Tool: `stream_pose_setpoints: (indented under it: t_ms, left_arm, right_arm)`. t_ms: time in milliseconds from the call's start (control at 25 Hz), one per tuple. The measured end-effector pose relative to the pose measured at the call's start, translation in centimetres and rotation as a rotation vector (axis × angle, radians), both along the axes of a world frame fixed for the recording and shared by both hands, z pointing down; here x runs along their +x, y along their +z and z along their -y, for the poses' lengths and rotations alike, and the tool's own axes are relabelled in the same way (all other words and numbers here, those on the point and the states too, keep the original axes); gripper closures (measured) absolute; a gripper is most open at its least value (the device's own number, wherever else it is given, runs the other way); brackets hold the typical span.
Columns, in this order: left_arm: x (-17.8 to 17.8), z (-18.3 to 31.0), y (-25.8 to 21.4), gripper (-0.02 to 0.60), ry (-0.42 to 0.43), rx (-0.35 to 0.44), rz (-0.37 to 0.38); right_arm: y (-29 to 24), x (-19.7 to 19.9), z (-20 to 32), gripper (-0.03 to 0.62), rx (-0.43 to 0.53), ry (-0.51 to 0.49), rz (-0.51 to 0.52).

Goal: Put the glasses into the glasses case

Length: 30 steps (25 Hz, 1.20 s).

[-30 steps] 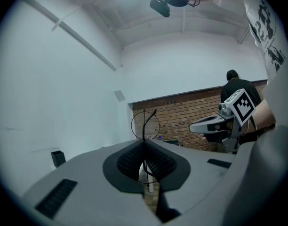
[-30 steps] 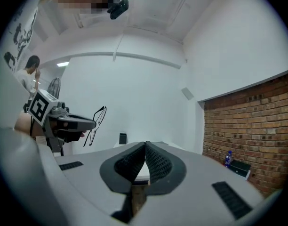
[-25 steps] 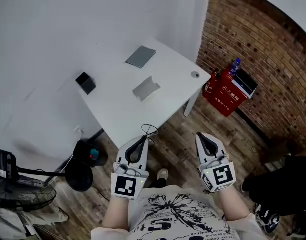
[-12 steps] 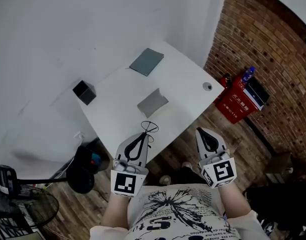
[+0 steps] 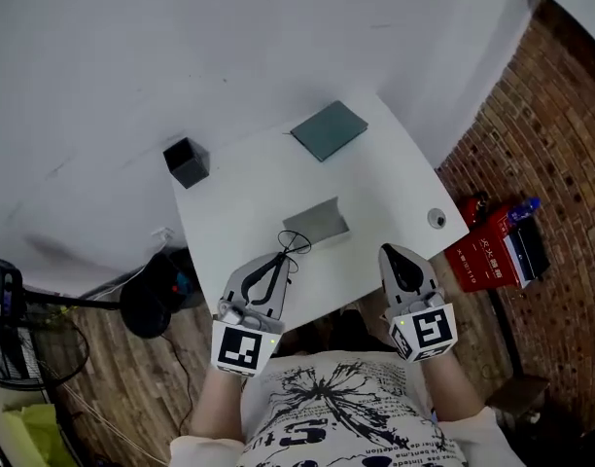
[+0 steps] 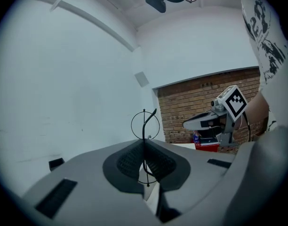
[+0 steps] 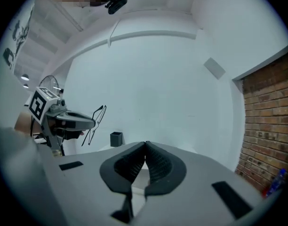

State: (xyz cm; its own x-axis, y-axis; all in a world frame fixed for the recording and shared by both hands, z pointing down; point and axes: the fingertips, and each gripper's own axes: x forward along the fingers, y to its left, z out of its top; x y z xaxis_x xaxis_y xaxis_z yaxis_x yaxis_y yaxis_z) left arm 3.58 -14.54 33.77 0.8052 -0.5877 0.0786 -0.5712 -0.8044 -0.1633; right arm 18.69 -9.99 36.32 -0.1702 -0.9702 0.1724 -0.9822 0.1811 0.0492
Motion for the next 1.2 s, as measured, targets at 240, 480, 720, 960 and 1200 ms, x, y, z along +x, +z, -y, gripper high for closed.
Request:
stream_pose_setpoints:
  t_ms: [240, 480, 720, 960, 1200]
  left_arm:
    - [3.3, 3.5, 2.8, 0.565, -0.115, -0.081, 0.018]
    - [4.5, 6.1, 7.1, 0.565, -0.228, -0.152, 0.05]
    - [6.0, 7.8, 12.0, 0.565, -0.222, -0.199, 0.219]
    - [8.1, 9.4, 16.3, 0.565, -0.095, -0.21, 0.4]
    - [10.0, 9.9, 20.2, 0.565, 0.046, -0.231, 0.569]
  right_arm:
    - [0.3, 2.7, 5.7, 0.58, -0.001, -0.181, -0.014]
    - [3.6, 4.5, 9.3, 0.58, -0.046, -0.307, -0.022]
    - [7.4, 4.8, 11.6, 0.58, -0.112, -0.414, -0.025]
    - [10.7, 5.0, 13.6, 0.58, -0.175, -0.456, -0.003]
    - [13.5, 5.0, 14.6, 0.58, -0.233, -0.481, 0.014]
